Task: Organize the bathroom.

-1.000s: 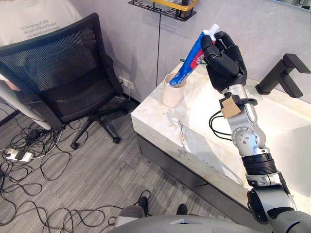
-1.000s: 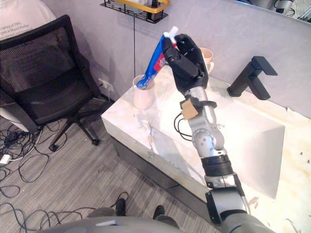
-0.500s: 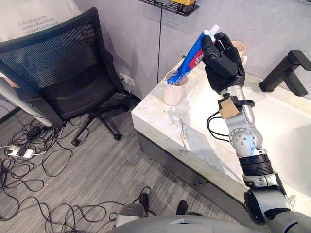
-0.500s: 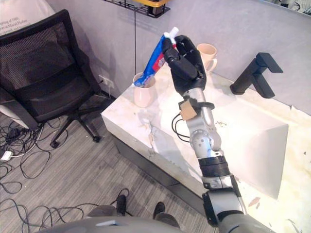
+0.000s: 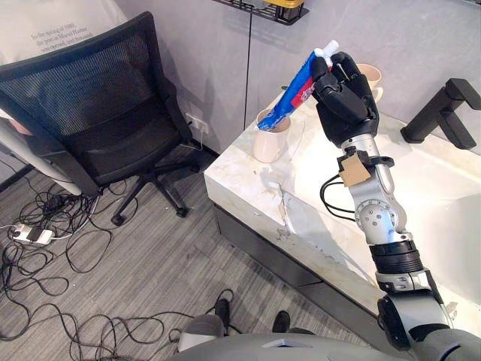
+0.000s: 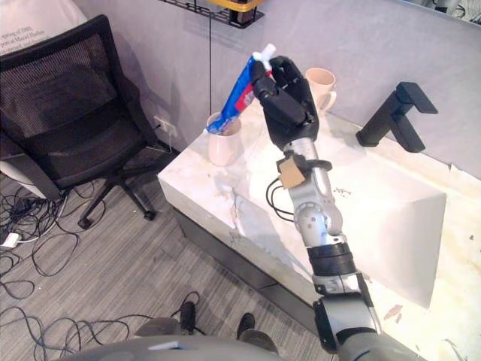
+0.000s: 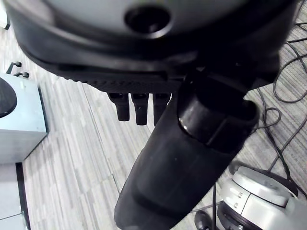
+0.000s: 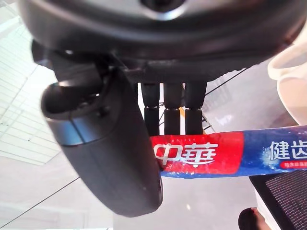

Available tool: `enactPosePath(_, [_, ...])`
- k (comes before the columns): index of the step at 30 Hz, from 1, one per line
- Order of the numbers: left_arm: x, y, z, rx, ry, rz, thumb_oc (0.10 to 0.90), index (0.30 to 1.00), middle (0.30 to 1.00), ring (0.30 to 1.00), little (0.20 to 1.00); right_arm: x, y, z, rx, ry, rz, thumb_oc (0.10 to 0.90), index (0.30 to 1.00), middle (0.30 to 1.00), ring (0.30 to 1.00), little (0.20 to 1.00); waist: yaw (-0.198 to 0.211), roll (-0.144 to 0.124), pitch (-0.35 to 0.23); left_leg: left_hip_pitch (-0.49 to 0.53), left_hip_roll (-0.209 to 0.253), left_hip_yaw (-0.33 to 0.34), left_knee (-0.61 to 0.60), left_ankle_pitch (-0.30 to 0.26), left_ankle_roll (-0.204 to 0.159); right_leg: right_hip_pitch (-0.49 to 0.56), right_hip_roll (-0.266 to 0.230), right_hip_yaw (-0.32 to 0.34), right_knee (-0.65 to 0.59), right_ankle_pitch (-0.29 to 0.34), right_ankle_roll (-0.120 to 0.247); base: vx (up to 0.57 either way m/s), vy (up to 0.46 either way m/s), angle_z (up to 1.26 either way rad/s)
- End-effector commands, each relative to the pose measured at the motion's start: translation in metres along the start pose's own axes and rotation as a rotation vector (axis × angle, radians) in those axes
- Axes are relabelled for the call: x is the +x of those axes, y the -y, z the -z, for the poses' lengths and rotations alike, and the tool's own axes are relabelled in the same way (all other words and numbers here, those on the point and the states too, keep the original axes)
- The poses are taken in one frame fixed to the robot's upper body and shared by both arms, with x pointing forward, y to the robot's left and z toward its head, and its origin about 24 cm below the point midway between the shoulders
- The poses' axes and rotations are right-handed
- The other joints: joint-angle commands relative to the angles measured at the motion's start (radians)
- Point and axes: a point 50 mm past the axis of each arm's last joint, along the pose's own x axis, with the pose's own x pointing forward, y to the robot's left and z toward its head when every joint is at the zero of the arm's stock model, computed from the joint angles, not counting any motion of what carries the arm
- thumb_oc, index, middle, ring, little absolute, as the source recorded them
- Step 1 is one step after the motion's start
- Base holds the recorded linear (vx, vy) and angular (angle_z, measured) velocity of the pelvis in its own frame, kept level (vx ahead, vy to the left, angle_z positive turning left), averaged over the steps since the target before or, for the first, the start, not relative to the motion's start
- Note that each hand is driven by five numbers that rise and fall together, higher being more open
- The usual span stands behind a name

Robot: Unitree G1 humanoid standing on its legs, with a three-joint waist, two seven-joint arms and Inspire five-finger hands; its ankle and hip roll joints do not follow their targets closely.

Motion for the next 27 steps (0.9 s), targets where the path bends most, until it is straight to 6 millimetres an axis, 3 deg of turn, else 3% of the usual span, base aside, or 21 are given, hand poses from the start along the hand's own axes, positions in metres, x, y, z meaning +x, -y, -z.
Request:
enactPosePath(1, [0.003,-0.016,0.029,0.012,-0.168,-0.075,0.800,0.900,0.900,0.900,0.900,0.010,-0.032,-0.008,0.045,0.088,-0.172,0.400,0.300,0.300,0.300,0.300,0.016,-0.010,-0.050,-0.031,0.015,0.047,0.096,-0.064,0.023,-0.062,-0.003,0.045,0.117,-0.099,0.038,0.00,0.000,0.00])
enactPosePath(6, [0.003,-0.015,0.027,0.012,-0.164,-0.071,0.800,0.900,0.900,0.900,0.900,0.009,-0.034,0.002,0.021,0.049,-0.180,0.400,0.300,0.300,0.300,0.300,0.014,-0.008,-0.046,-0.031,0.016,0.052,0.094,-0.062,0.023,-0.065,-0.004,0.046,0.117,-0.096,0.040,0.00,0.000,0.00])
enactPosePath(13, [0.002,-0.016,0.026,0.003,-0.165,-0.077,0.800,0.900,0.900,0.900,0.900,0.011,-0.035,0.000,0.014,0.077,-0.172,0.400,0.300,0.300,0.300,0.300,0.014,-0.013,-0.044,-0.029,0.020,0.057,0.083,-0.058,0.023,-0.071,-0.003,0.045,0.117,-0.092,0.044,0.00,-0.004,0.00])
enactPosePath(27, [-0.001,-0.019,0.019,0.003,-0.158,-0.099,0.800,0.900,0.900,0.900,0.900,0.034,-0.039,-0.028,-0.045,0.205,-0.127,0.400,0.300,0.300,0.300,0.300,0.020,-0.018,-0.045,-0.032,0.020,0.062,0.086,-0.058,0.021,-0.070,0.003,0.050,0.108,-0.081,0.045,0.00,-0.012,-0.01])
